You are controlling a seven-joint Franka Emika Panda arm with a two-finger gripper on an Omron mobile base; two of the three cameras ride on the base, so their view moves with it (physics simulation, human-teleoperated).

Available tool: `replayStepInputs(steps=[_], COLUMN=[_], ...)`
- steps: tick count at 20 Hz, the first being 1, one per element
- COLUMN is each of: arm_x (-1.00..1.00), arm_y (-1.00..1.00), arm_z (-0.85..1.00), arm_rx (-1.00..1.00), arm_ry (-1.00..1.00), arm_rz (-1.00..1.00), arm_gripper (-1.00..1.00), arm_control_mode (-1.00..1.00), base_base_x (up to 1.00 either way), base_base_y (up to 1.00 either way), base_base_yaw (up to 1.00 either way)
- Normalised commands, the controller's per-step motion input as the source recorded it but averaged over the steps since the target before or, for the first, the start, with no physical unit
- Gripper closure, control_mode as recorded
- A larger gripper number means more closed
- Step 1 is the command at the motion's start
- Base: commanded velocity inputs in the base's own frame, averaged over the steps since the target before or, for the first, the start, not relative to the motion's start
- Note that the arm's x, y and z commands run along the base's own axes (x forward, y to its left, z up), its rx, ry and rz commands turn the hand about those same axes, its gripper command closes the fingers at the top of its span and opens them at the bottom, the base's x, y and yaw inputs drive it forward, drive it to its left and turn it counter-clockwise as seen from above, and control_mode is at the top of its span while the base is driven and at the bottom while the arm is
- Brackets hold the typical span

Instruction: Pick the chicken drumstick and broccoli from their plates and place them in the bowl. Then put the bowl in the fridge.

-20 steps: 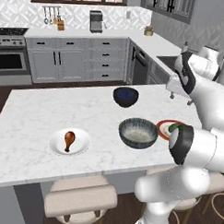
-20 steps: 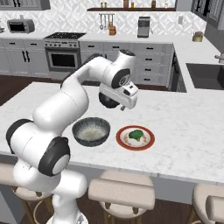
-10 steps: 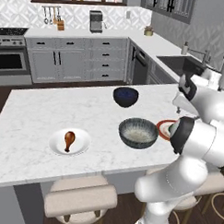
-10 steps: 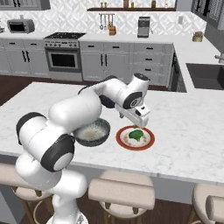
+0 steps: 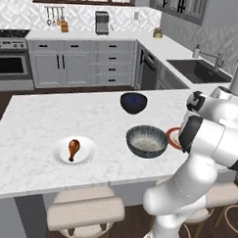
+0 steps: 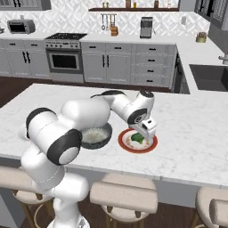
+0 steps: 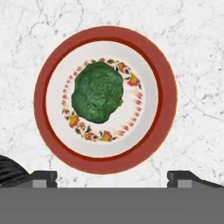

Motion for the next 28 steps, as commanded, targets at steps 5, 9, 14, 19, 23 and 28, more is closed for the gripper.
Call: replayStepInputs(steps=[5,9,14,19,23,28], arm_x=[0.42,0.66,0.51,0.06,0.01,0.00], arm_y=[-0.07,-0.15,-0.23,-0.08,0.00,0.09], arm_z=[-0.09,-0.21,-0.23,-0.46,-0.42,-0.35], arm_rx=[0.01,0.02,0.02,0.00,0.00,0.00], arm_ry=[0.00,0.10,0.19,0.14,0.03,-0.01], arm_rz=[0.00,0.00,0.00,0.00,0.00,0.00], arm_gripper=[-1.00,-1.00,-1.00,-1.00,-1.00,-1.00], arm_control_mode=[-1.00,-1.00,-1.00,-1.00,-1.00,-1.00], base_base_x=[0.00,0.00,0.00,0.00,0.00,0.00], base_base_y=[0.00,0.00,0.00,0.00,0.00,0.00], base_base_yaw=[0.00,0.00,0.00,0.00,0.00,0.00])
